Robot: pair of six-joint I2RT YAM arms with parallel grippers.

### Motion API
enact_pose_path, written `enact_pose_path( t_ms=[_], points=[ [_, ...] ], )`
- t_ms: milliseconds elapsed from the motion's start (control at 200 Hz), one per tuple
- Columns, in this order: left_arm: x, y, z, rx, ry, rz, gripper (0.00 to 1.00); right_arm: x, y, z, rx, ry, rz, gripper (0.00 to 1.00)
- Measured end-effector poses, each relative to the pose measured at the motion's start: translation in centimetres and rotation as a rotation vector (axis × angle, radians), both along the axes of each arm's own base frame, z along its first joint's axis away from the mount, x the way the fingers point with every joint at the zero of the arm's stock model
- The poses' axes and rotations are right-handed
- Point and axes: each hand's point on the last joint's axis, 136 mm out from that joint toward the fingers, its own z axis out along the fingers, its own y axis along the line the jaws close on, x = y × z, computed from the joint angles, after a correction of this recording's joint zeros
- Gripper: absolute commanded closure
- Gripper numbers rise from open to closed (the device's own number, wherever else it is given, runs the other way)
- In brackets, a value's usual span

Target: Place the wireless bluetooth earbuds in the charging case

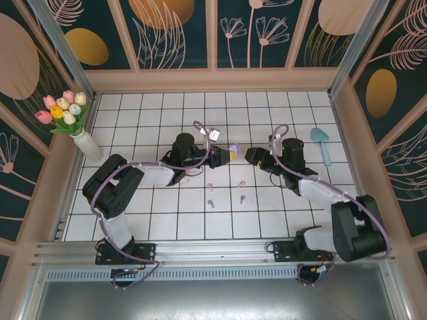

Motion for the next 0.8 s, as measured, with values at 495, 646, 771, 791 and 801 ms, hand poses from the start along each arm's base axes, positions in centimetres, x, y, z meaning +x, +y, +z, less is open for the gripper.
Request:
enact_pose_path(
  t_ms=[495, 646, 771, 791, 801],
  points=[
    [-0.3, 0.1, 2.0, -0.189, 0.049, 0.006, 0.97, -0.2, 0.9, 3.4, 0.178, -0.051, -0.001, 0.46],
    [-0.3, 0.2, 2.5, -0.211, 0.045, 0.008, 0.97, -0.1, 1.3, 3.5, 0.192, -0.054, 0.006, 0.48],
    [-0.3, 0.2, 2.6, -0.218, 0.045, 0.008, 0.97, -0.2, 2.0, 2.7, 0.191, -0.028, 0.022, 0.51],
    [-0.3, 0.2, 2.7, -0.218, 0.044, 0.007, 0.97, -0.3, 2.1, 2.6, 0.192, -0.021, 0.024, 0.51],
    [-0.3, 0.2, 2.7, -0.218, 0.044, 0.007, 0.97, -0.3, 2.1, 2.5, 0.191, -0.02, 0.025, 0.52]
  ],
)
